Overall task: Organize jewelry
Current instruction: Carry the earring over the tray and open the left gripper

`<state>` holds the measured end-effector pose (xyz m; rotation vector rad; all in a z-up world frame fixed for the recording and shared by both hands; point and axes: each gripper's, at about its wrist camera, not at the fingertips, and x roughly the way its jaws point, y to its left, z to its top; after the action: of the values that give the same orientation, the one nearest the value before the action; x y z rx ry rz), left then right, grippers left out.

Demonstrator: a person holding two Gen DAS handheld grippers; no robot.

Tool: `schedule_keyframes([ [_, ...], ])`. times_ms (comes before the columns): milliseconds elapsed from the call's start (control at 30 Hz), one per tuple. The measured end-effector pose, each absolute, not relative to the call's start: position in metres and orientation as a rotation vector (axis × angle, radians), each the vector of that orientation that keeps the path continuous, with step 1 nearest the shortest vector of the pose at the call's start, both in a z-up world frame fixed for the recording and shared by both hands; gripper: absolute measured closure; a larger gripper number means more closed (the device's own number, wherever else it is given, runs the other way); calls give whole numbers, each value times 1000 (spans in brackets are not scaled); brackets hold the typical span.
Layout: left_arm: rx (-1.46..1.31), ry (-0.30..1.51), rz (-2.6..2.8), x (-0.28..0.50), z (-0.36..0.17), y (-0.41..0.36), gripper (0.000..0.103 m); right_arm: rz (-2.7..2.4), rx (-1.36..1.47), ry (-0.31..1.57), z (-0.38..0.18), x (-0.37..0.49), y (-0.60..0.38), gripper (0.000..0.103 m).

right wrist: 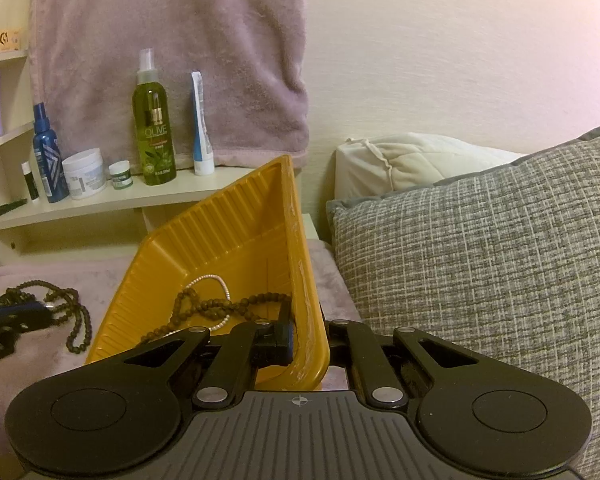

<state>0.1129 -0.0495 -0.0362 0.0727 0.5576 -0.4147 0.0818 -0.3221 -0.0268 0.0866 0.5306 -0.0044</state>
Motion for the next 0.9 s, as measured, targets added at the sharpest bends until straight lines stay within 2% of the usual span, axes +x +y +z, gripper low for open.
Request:
schedule_keyframes([
  [267,98,566,-582,107,-36,-109,94,-3,93,531,-27,82,-323,96],
  [467,115,582,-612,107,-42,-124,94,-2,100,530,-27,82,-323,96],
  [533,115,581,-606,108,-43,-125,92,-2,102,530,-27,82,-323,96],
  [567,113,581,-603,107,-43,-124,86,-2,102,530,-27,82,-323,96],
  [600,111,576,-599,107,-43,-122,85,-2,102,530,-27,82,-323,96],
  [900,88,538,-421,101,-39,-66,85,-3,102,529,-28,82,-322,96],
])
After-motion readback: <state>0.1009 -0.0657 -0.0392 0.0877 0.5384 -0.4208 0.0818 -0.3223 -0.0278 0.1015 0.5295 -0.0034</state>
